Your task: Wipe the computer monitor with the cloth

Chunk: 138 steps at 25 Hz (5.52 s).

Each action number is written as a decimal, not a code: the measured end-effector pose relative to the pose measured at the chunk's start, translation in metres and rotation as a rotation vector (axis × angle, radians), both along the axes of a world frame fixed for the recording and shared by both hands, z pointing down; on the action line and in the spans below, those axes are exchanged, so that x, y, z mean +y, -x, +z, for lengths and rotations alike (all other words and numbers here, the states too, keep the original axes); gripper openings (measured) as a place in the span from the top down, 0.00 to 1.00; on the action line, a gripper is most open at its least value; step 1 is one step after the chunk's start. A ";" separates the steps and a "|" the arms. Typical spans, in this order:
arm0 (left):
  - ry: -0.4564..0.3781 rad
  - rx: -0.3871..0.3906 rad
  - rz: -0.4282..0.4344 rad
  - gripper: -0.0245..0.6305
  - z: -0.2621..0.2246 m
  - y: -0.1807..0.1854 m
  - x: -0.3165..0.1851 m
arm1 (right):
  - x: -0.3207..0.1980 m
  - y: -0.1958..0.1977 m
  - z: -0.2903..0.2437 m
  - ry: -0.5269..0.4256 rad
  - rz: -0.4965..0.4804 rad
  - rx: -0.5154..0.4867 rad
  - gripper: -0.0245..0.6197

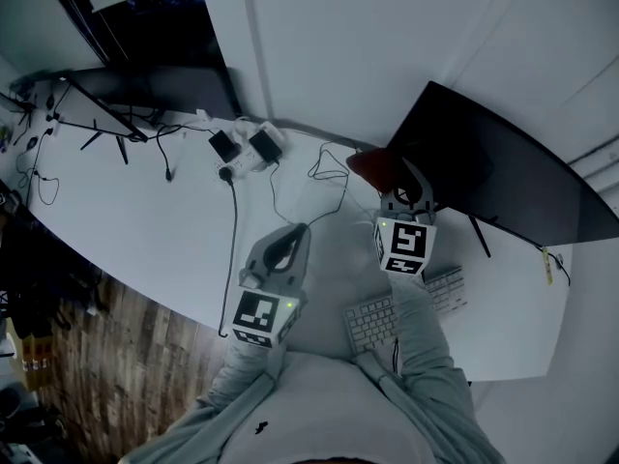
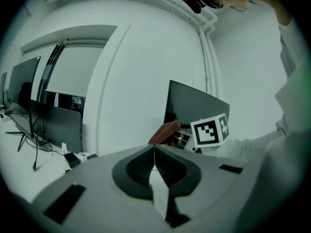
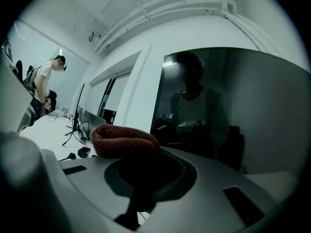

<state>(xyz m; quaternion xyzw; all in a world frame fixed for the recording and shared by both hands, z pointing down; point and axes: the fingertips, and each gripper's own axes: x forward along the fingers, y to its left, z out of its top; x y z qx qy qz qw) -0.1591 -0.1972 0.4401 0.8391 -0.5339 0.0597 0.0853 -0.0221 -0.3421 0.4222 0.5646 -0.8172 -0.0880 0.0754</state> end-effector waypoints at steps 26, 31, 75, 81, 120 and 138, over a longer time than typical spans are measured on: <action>0.049 -0.028 0.028 0.93 0.022 -0.008 -0.010 | -0.011 -0.012 0.126 0.288 0.061 -0.027 0.91; 0.055 -0.023 0.039 0.93 0.022 -0.015 -0.007 | -0.011 -0.021 0.125 0.296 0.082 -0.035 0.91; 0.032 -0.074 0.186 0.93 0.006 -0.361 0.049 | 0.054 -0.449 0.136 0.371 0.391 -0.255 0.91; 0.033 -0.067 0.205 0.93 0.008 -0.398 0.050 | 0.062 -0.504 0.137 0.371 0.445 -0.261 0.91; -0.069 -0.094 0.267 0.93 -0.033 -0.453 0.073 | 0.082 -0.595 0.037 0.159 0.532 -0.159 0.91; -0.117 -0.069 0.262 0.93 -0.051 -0.457 0.092 | 0.100 -0.590 -0.129 -0.212 0.490 0.007 0.91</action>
